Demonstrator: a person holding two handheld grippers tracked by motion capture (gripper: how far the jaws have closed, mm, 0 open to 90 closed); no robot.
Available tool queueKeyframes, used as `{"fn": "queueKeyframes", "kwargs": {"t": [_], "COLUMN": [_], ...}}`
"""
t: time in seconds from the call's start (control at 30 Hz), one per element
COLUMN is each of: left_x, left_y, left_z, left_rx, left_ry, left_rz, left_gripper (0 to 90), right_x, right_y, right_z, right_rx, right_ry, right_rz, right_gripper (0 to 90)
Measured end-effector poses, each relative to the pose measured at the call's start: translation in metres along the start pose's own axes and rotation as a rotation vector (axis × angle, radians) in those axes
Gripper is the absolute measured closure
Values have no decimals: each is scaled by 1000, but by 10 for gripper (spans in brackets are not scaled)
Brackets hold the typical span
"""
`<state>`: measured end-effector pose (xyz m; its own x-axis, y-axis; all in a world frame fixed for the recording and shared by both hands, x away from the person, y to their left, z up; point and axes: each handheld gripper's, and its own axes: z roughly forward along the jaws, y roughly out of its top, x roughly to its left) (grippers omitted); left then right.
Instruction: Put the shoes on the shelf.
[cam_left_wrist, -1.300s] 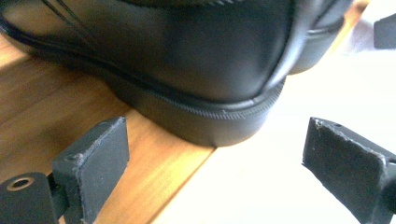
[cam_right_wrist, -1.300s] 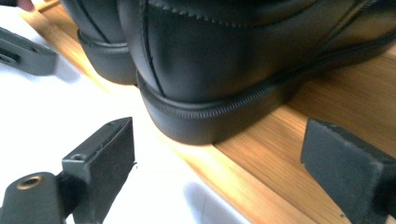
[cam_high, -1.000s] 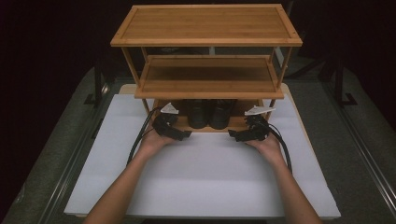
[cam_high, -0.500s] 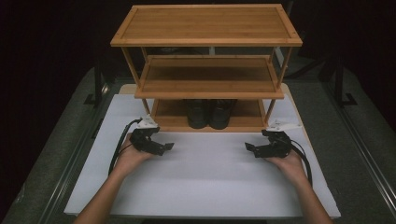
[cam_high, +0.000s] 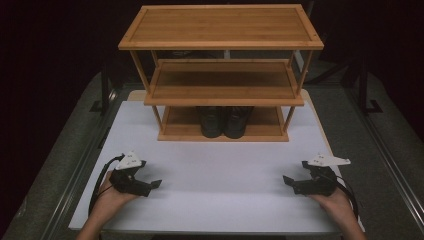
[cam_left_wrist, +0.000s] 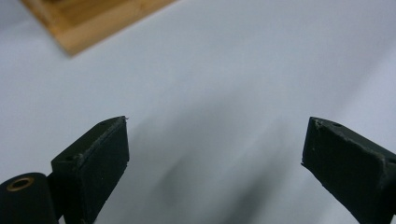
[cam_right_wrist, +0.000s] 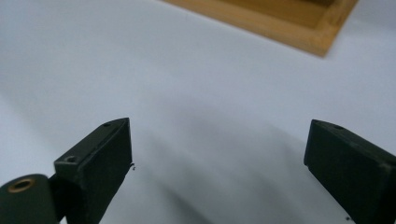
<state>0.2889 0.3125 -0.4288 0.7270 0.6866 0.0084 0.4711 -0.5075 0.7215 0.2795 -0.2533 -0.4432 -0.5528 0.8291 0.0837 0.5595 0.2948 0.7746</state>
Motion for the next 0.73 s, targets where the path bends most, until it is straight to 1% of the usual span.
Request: {"fn": "queueKeyframes", "kwargs": {"t": [0.1, 0.17, 0.23, 0.33, 0.37, 0.4, 0.43, 0.47, 0.53, 0.57, 0.73], "left_x": [-1, -1, -2, -5, -5, -5, -5, -5, -5, -5, -6], "left_y": [-11, -19, -25, -33, -35, -39, -40, -43, -47, -48, -49], "left_z": [-7, -11, -14, -20, -21, -22, -22, -22, -22, -22, -22], "left_rx": [26, 38, 46, 54, 59, 60, 61, 64, 43, 32, 29], "left_ry": [7, 12, 19, 25, 25, 24, 26, 32, 37, 36, 41], "left_rz": [-6, -19, -22, -27, -25, -33, -35, -36, -28, -32, -24], "left_gripper": [69, 69, 69, 68, 68, 68, 68, 68, 65, 63, 62], "right_x": [2, 3, 3, 3, 3, 2, 2, 2, 3, 3, 3], "right_y": [-10, -15, -20, -25, -26, -28, -31, -31, -31, -31, -31], "right_z": [-9, -14, -17, -19, -19, -18, -16, -16, -15, -15, -15], "right_rx": [20, 30, 51, 70, 79, 86, 111, 112, 115, 114, 112], "right_ry": [-18, -28, -39, -57, -56, -57, -52, -53, -56, -56, -57], "right_rz": [1, -2, -15, -25, -22, -21, -16, -22, -32, -29, -29], "right_gripper": [73, 73, 73, 73, 73, 73, 67, 67, 63, 63, 62]}}
